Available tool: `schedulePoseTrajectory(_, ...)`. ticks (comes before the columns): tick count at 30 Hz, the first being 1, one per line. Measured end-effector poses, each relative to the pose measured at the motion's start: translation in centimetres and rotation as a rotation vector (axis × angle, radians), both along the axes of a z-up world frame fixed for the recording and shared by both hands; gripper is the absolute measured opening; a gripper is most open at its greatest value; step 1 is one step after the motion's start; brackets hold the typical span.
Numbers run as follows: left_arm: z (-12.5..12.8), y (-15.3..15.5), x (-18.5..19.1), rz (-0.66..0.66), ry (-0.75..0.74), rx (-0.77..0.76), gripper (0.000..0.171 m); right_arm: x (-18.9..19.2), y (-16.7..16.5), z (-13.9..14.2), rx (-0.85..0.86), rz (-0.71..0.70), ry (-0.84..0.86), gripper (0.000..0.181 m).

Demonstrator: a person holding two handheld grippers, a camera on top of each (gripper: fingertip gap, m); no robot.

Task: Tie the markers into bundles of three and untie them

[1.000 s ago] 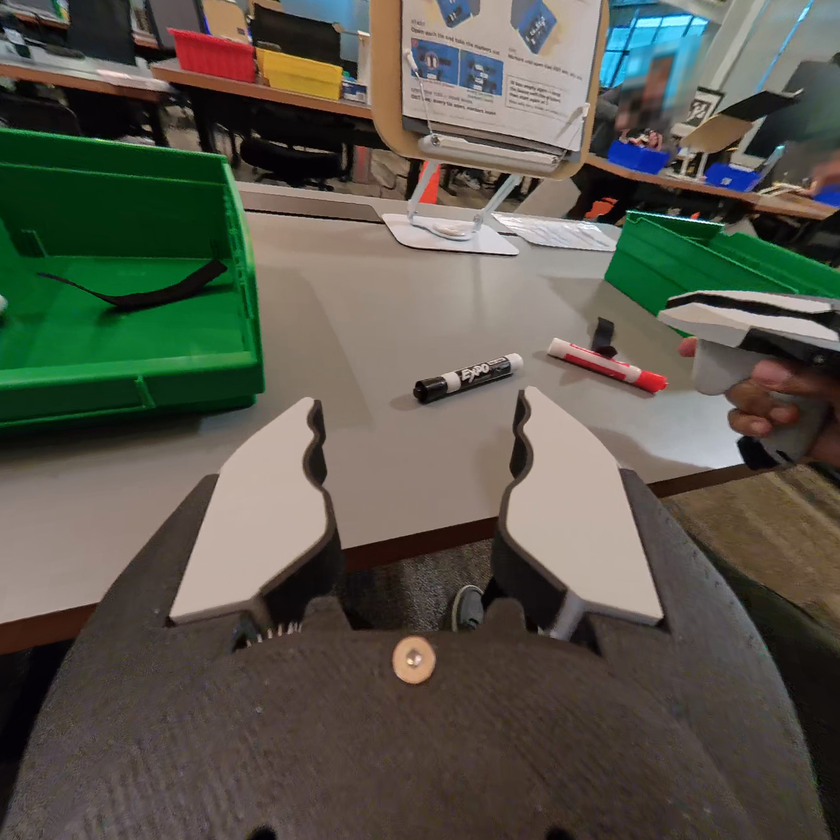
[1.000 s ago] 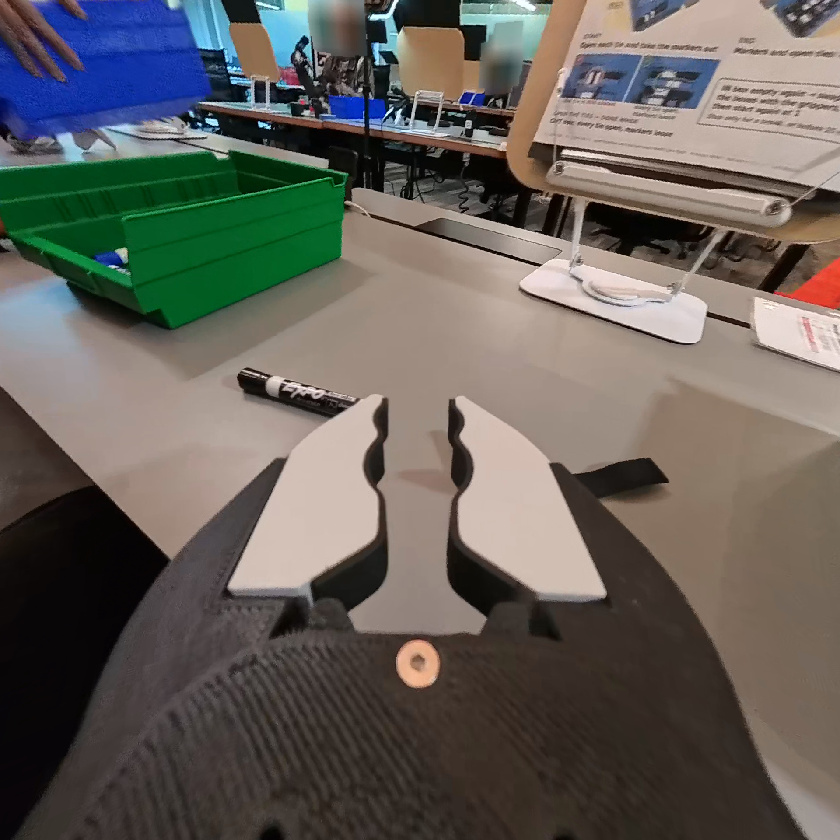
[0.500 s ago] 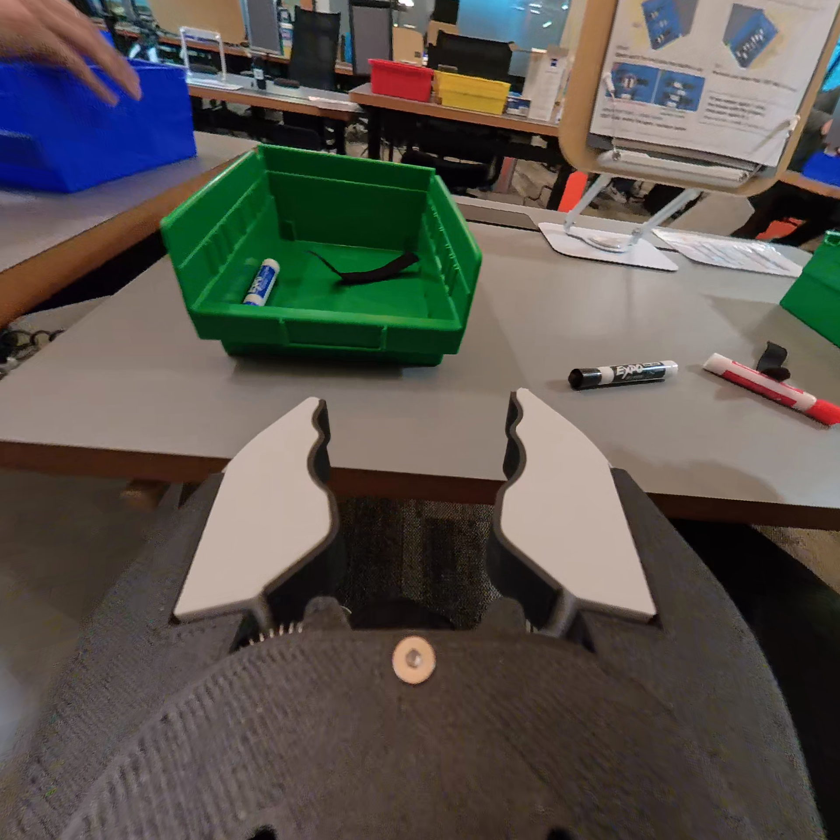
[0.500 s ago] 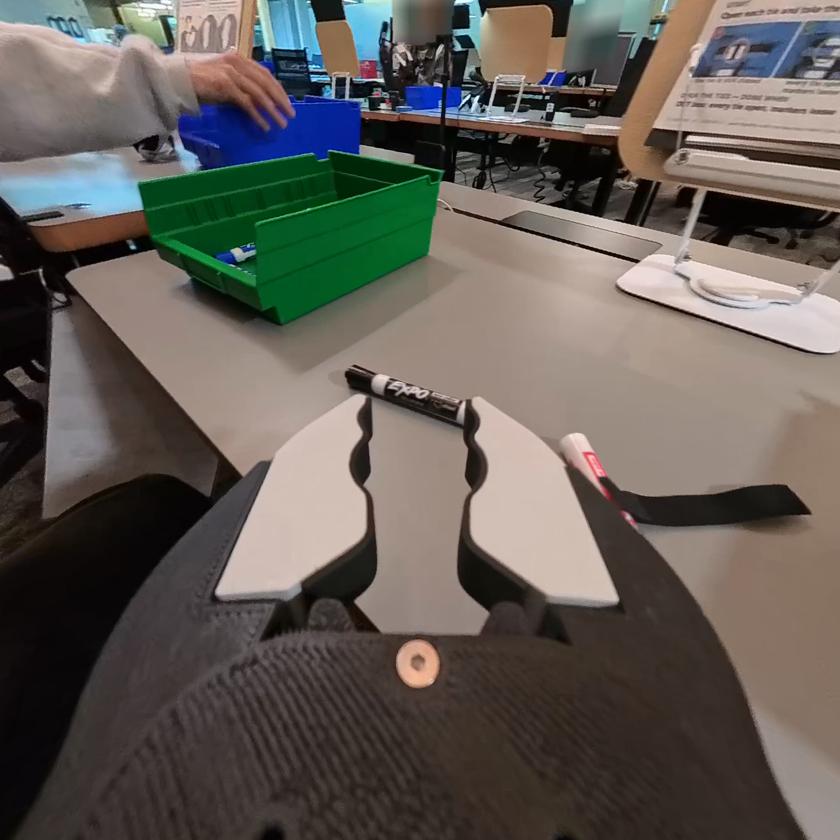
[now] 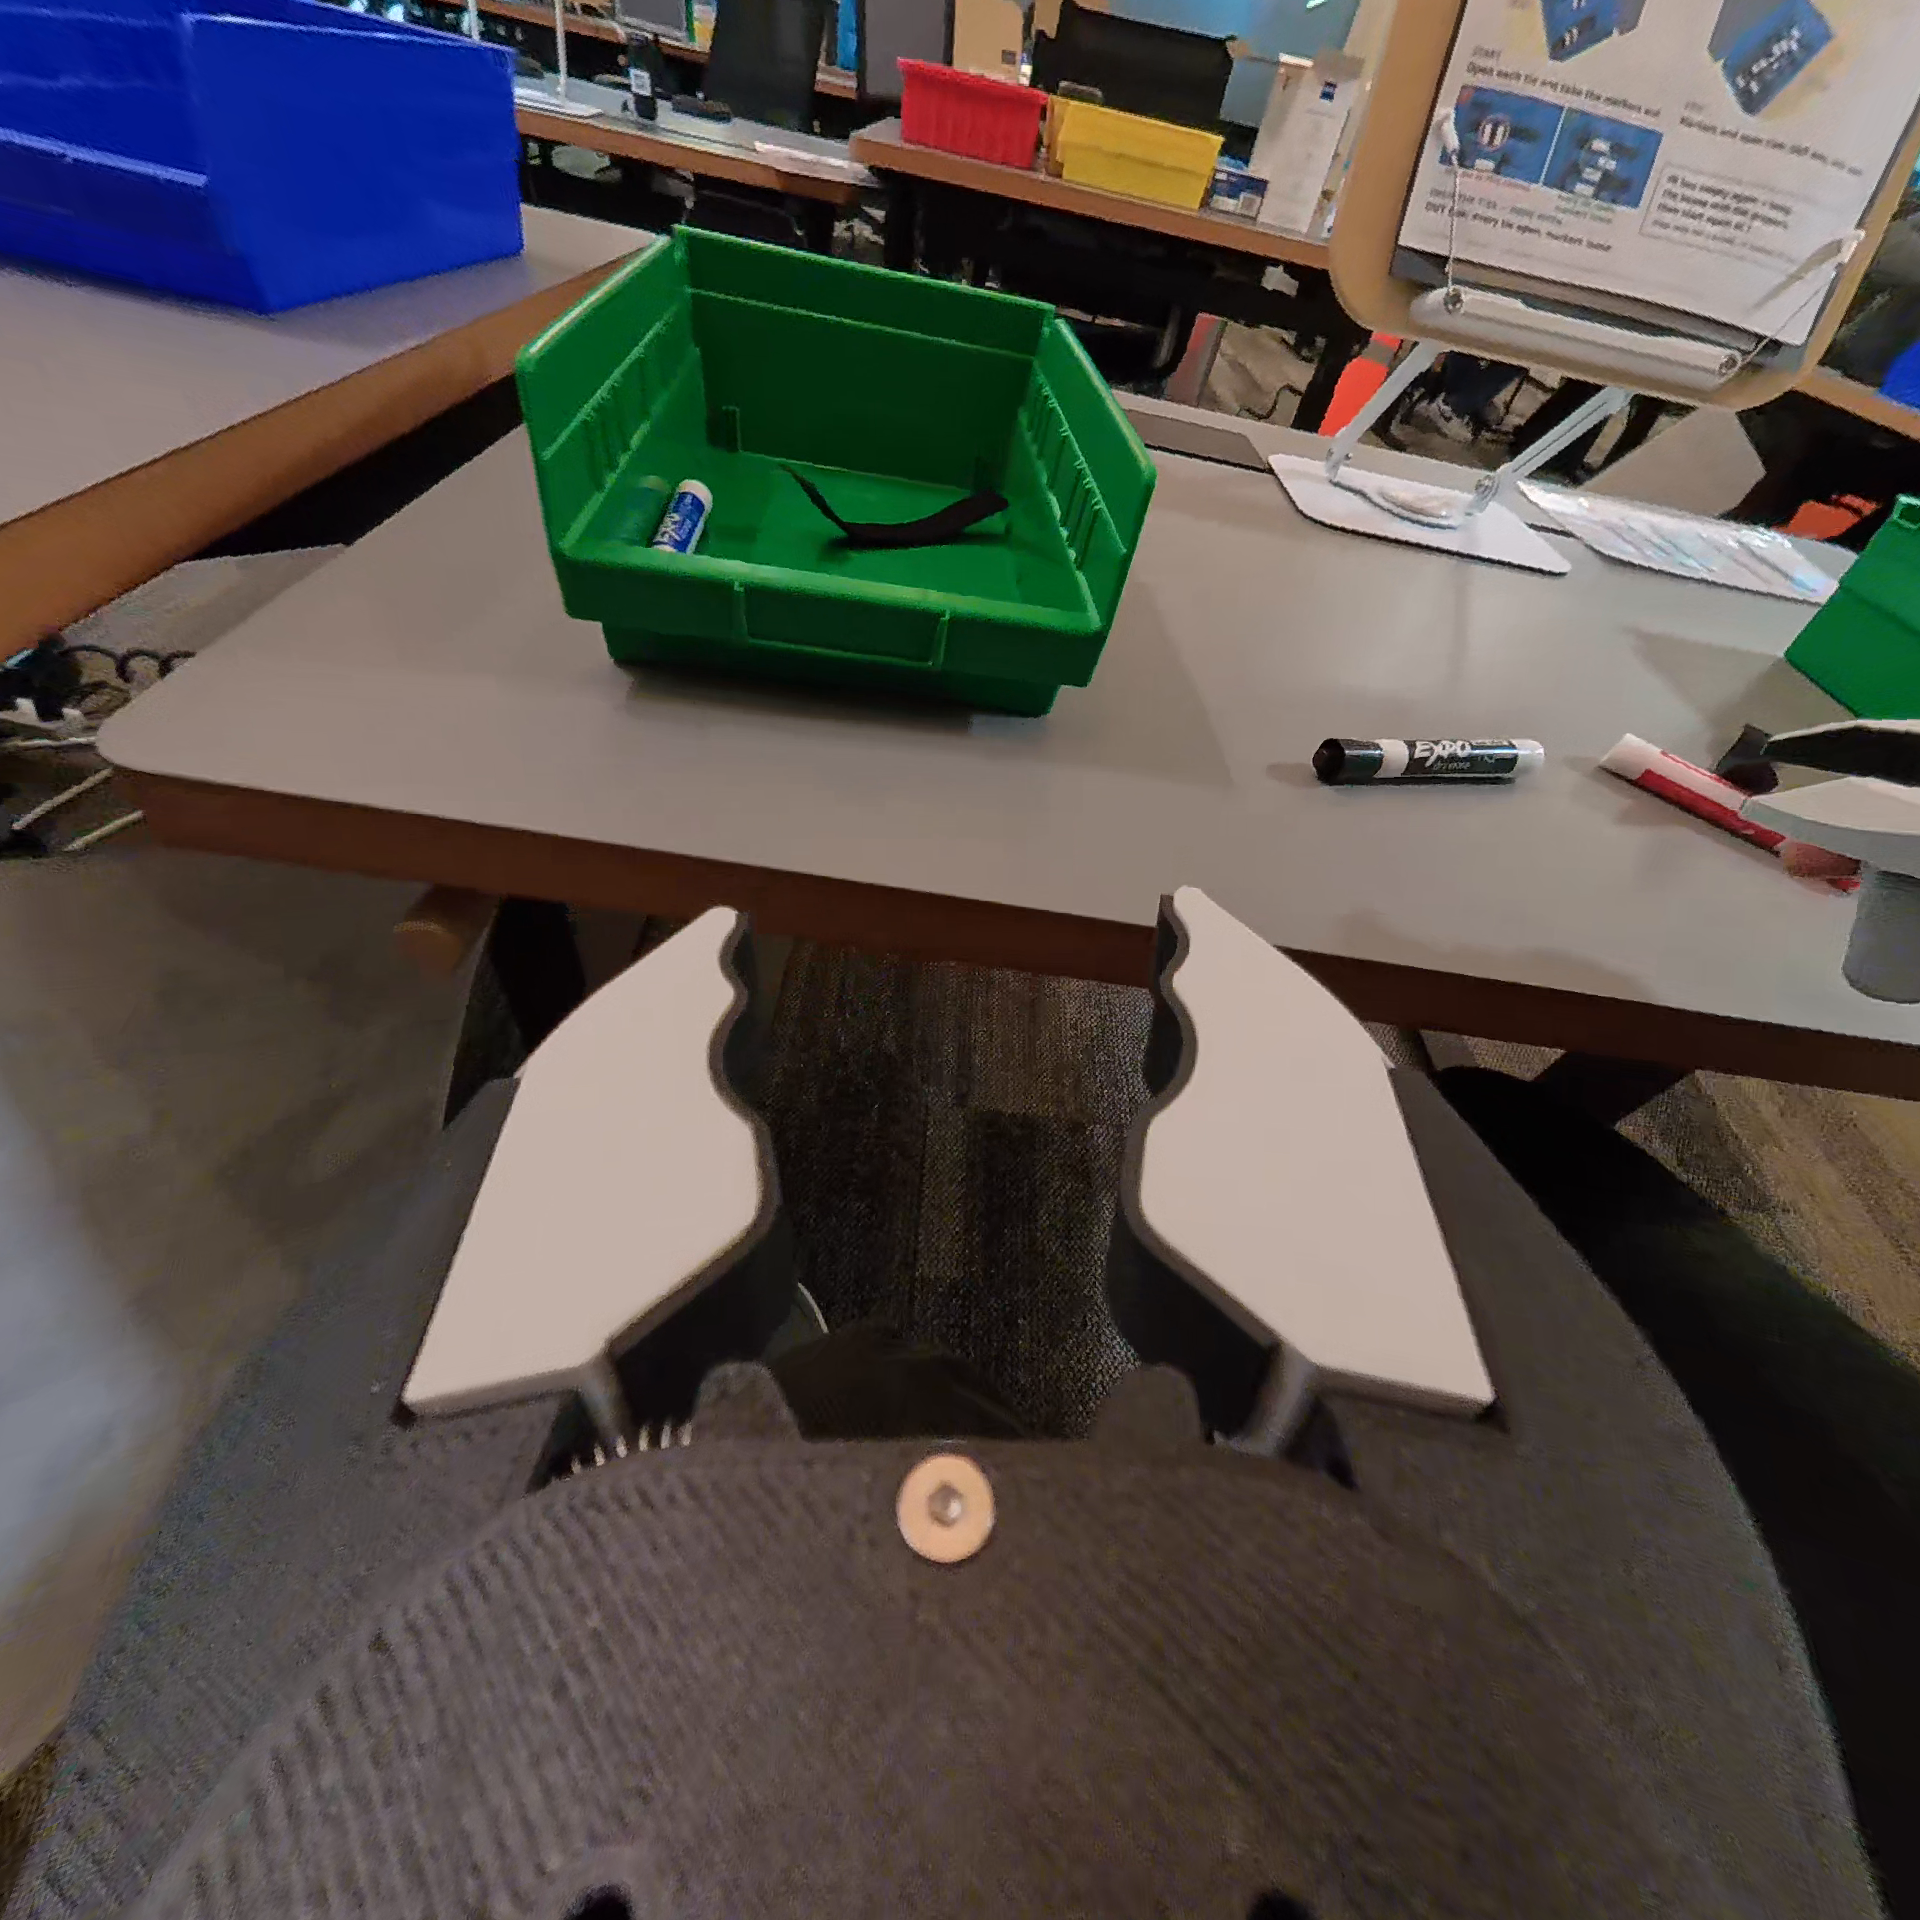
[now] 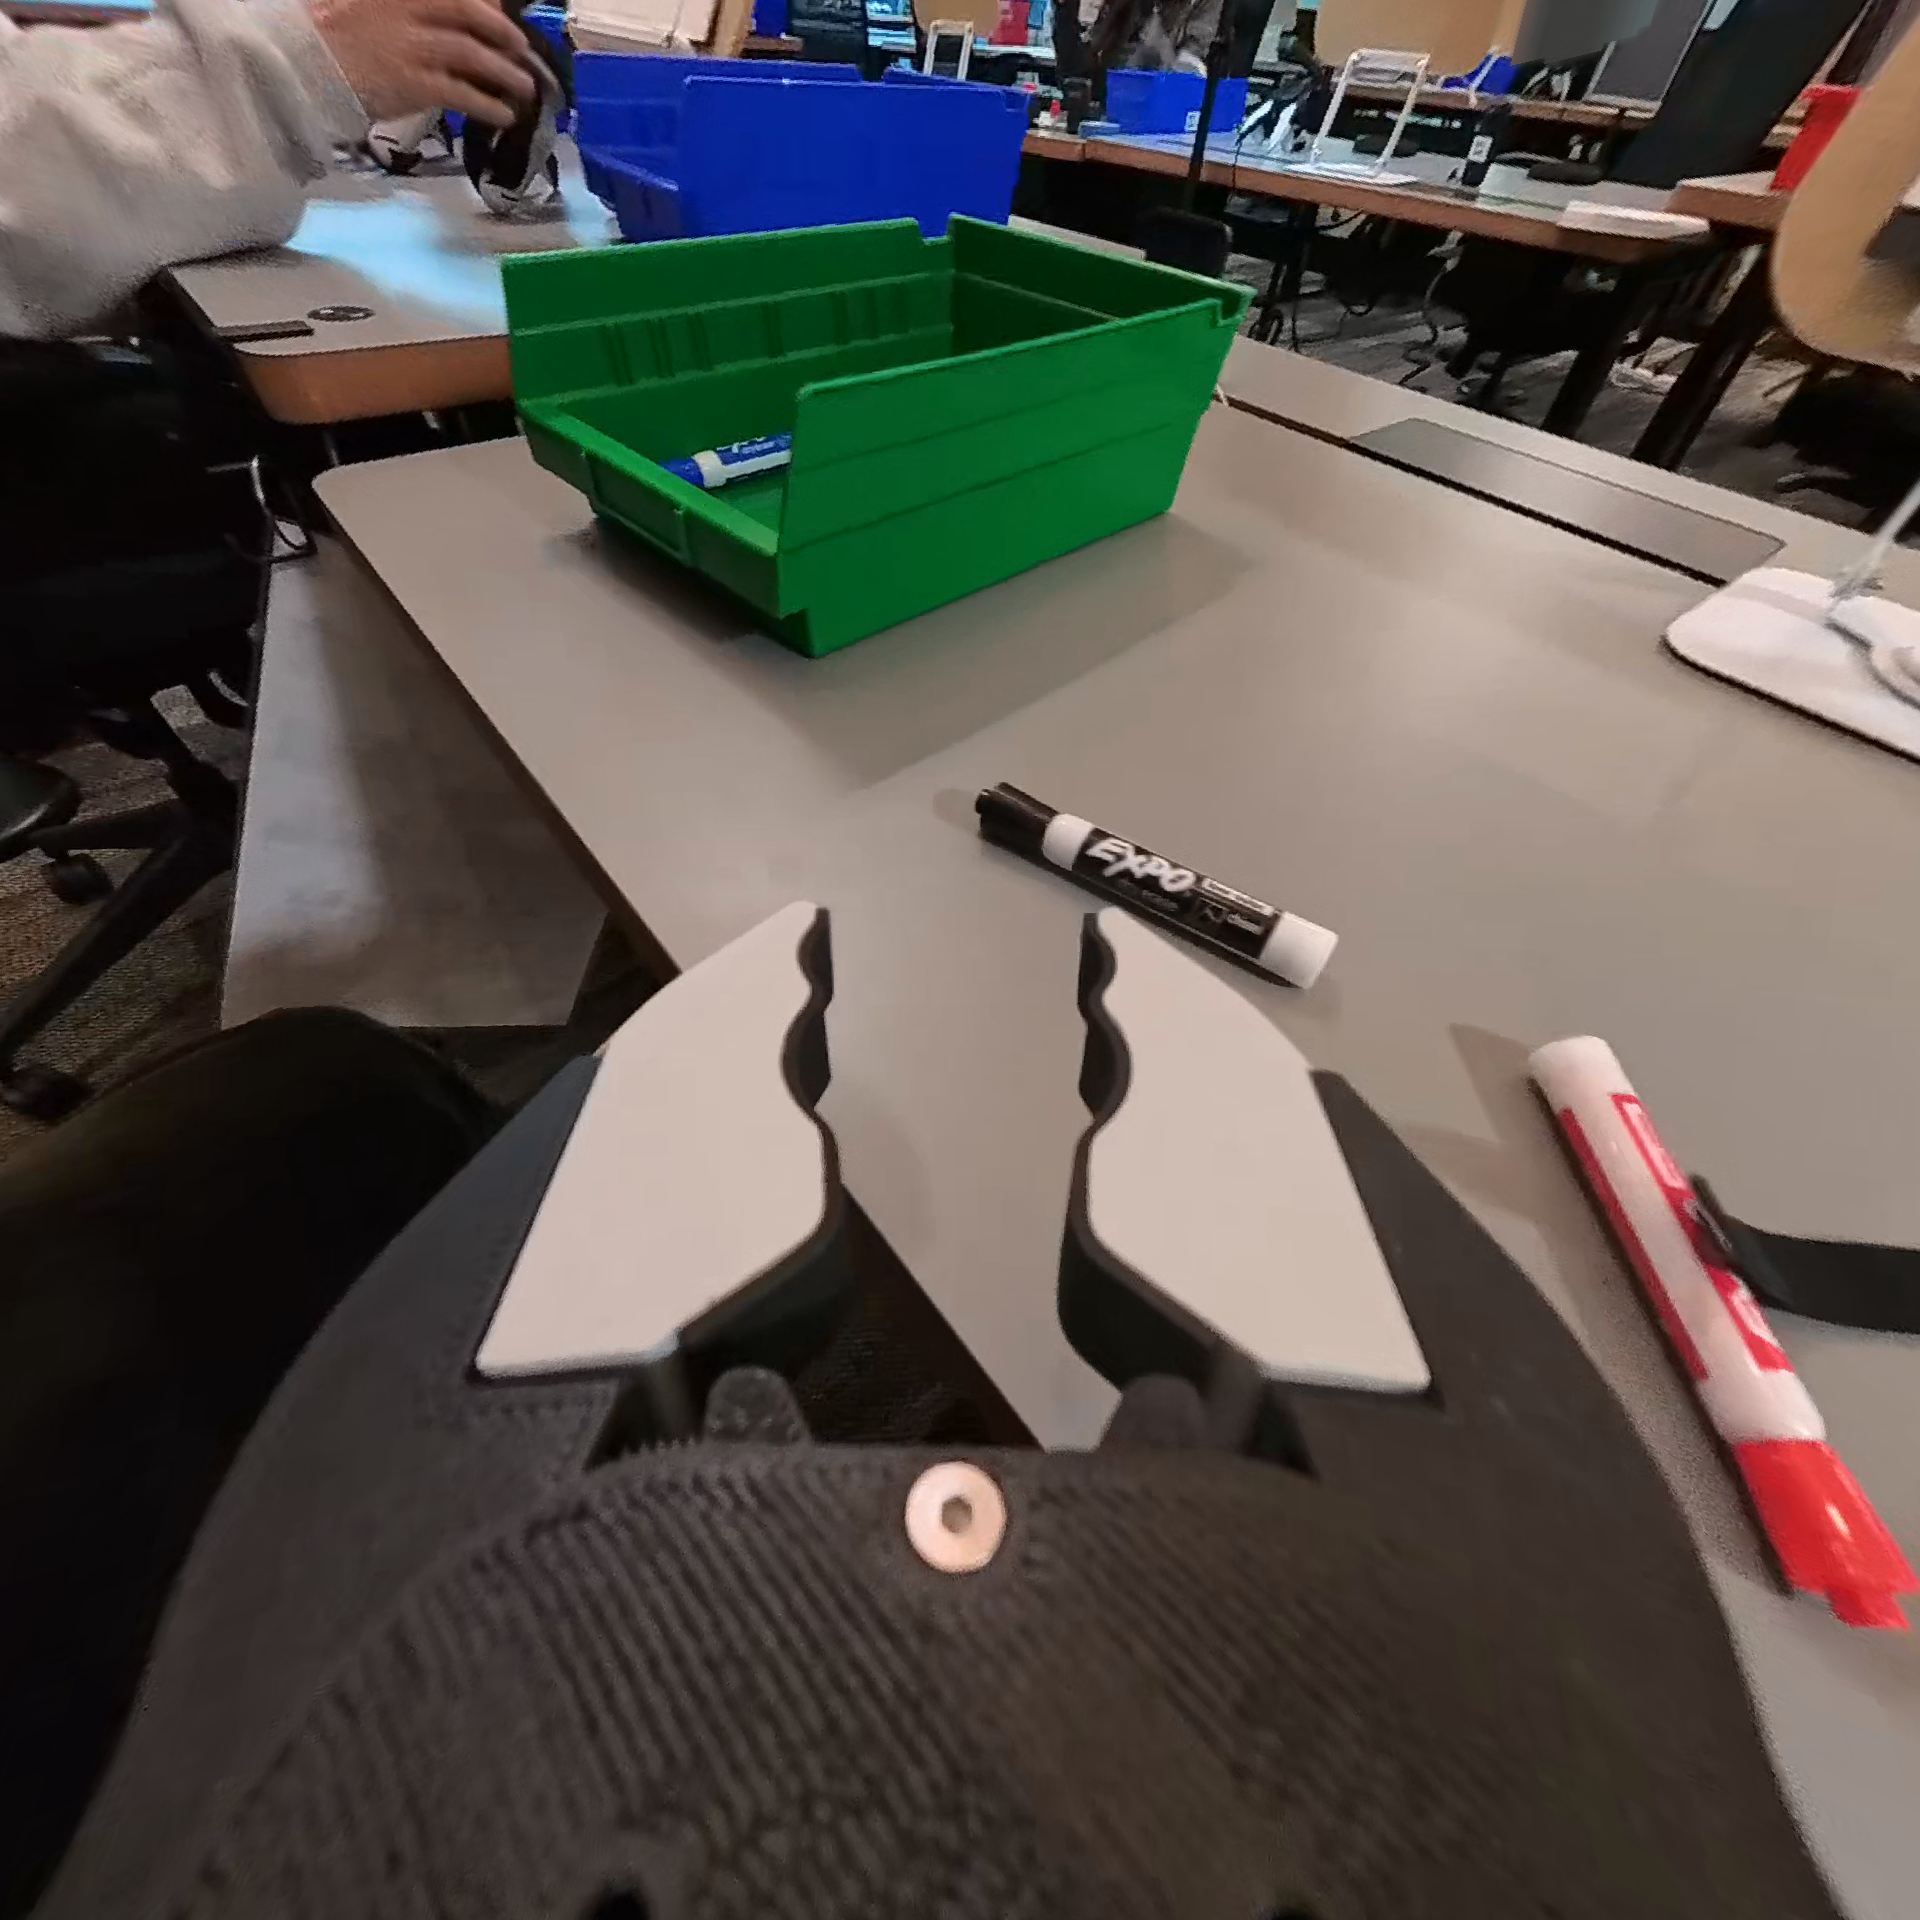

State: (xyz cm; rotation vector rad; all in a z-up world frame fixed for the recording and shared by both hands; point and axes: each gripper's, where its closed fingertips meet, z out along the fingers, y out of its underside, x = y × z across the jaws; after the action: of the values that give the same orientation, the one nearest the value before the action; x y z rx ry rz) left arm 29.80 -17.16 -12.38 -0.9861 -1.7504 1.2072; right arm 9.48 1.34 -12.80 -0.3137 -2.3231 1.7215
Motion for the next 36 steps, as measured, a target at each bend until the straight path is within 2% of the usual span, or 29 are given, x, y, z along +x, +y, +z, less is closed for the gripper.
schedulePoseTrajectory(5,-0.2,-0.6,1.8,0.040,-0.006,-0.004,0.074,1.4,-1.4,1.6,-0.019,0.030,0.053,0.046)
schedulePoseTrajectory(10,-0.3,-1.1,3.5,0.071,-0.030,-0.053,0.073,3.0,-2.6,2.9,-0.081,0.057,-0.043,0.046)
schedulePoseTrajectory(14,-0.2,-1.7,4.8,0.102,-0.021,-0.053,0.073,4.3,-3.4,2.8,-0.112,0.093,-0.185,0.047)
schedulePoseTrajectory(20,-0.3,-2.9,6.0,0.180,-0.010,-0.005,0.072,5.5,-4.4,1.2,-0.032,0.147,-0.147,0.052)
schedulePoseTrajectory(23,-0.2,-3.1,5.9,0.201,0.001,0.004,0.073,5.2,-4.5,0.3,0.003,0.146,-0.104,0.052)
schedulePoseTrajectory(27,-1.2,-3.4,5.8,0.232,-0.059,-0.003,0.071,4.3,-4.2,0.3,-0.010,0.132,-0.115,0.048)
schedulePoseTrajectory(32,-1.2,-2.7,4.4,0.200,-0.080,-0.036,0.065,2.8,-2.9,0.6,-0.044,0.092,-0.164,0.043)
schedulePoseTrajectory(36,-1.0,-1.6,2.0,0.131,-0.082,-0.074,0.063,1.5,-1.0,1.1,-0.073,0.039,-0.182,0.037)
